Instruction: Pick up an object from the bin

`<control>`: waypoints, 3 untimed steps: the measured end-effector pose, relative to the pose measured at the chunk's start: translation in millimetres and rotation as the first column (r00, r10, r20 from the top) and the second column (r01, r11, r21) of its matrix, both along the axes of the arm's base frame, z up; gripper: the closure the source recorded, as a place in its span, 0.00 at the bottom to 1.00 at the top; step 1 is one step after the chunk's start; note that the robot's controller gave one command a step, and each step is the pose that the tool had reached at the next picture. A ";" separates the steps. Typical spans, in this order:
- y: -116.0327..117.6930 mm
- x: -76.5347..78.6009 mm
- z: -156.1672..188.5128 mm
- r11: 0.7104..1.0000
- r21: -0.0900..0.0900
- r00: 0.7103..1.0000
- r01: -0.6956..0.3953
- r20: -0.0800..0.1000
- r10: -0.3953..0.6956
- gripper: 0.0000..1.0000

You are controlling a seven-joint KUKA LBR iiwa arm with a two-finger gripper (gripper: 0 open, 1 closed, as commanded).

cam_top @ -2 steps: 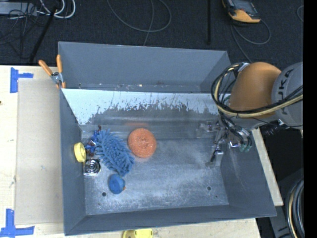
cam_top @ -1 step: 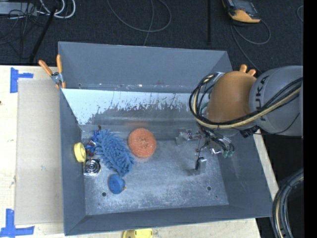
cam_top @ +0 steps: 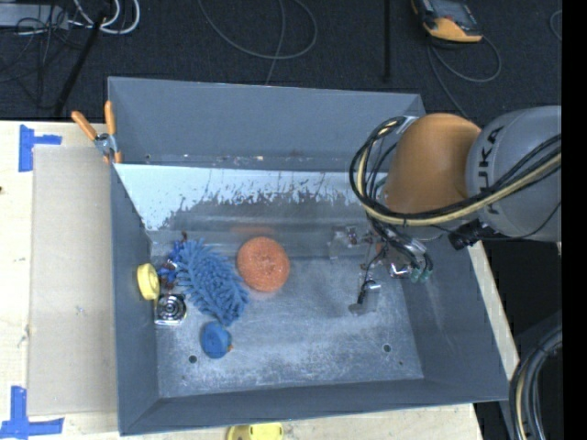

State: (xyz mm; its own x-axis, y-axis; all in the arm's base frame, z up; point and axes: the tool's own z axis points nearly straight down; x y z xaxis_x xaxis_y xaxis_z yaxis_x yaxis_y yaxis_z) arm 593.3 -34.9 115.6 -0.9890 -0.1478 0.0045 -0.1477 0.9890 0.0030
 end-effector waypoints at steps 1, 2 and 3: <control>34.2 9.6 0.8 0.999 -0.003 0.999 -0.039 0.014 0.039 0.00; 67.1 19.3 -11.2 0.996 -0.001 0.996 -0.089 0.006 0.089 0.00; 97.8 9.9 -35.5 0.999 -0.001 0.999 -0.046 0.011 0.046 0.00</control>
Offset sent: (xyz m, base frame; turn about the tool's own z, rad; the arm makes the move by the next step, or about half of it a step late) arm 0.0269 0.0872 -0.0138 -0.0308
